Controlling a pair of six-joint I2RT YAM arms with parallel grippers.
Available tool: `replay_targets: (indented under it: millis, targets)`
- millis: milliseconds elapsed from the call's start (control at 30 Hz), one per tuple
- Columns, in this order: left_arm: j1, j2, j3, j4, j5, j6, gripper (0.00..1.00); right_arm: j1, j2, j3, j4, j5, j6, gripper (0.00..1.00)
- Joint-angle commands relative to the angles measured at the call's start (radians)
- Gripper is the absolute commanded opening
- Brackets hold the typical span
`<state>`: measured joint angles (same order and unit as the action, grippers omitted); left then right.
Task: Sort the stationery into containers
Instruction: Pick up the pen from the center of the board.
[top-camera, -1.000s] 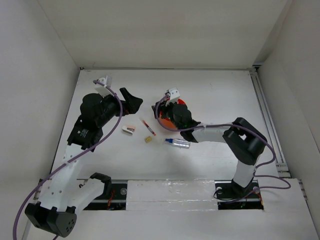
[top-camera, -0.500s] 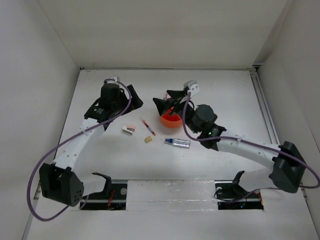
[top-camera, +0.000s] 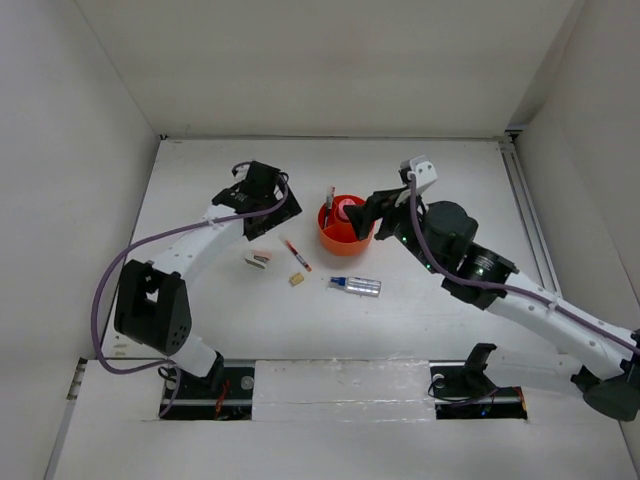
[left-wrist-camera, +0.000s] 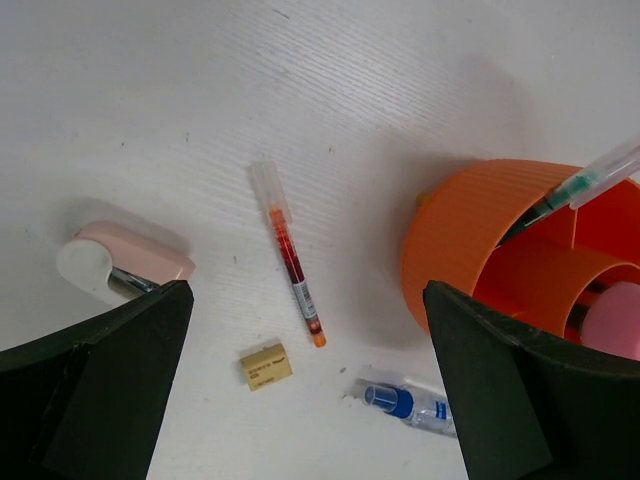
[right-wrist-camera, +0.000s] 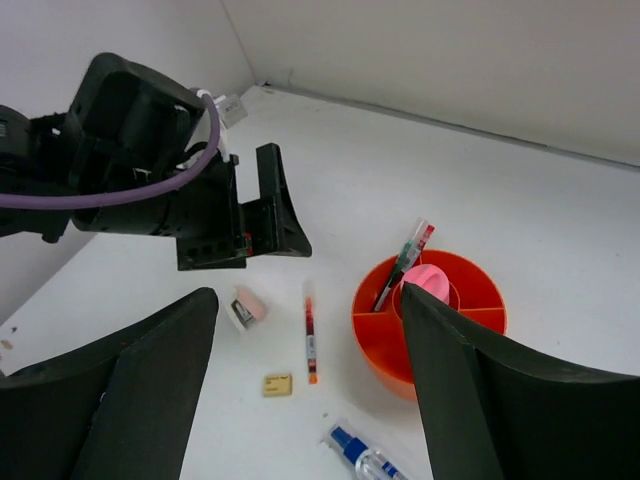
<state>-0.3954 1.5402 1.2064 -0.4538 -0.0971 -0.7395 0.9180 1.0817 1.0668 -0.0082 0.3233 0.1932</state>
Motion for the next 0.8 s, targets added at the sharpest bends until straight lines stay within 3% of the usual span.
replay_targets:
  millis: [0, 300, 533, 767]
  targets:
    - [-0.084, 0.009, 0.034, -0.028, -0.134, -0.130, 1.00, 0.009, -0.064, -0.004, -0.098, 0.013, 0.022, 0.79]
    - [-0.085, 0.152, 0.036, -0.051, -0.122, -0.218, 1.00, 0.009, -0.199, -0.084, -0.098, 0.014, 0.049, 0.75]
    - [-0.085, 0.262, 0.045, -0.060, -0.131, -0.218, 1.00, 0.009, -0.212, -0.102, -0.098, 0.003, 0.058, 0.75]
    - [-0.085, 0.285, 0.038, -0.049, -0.131, -0.227, 0.93, 0.009, -0.203, -0.111, -0.098, -0.017, 0.078, 0.74]
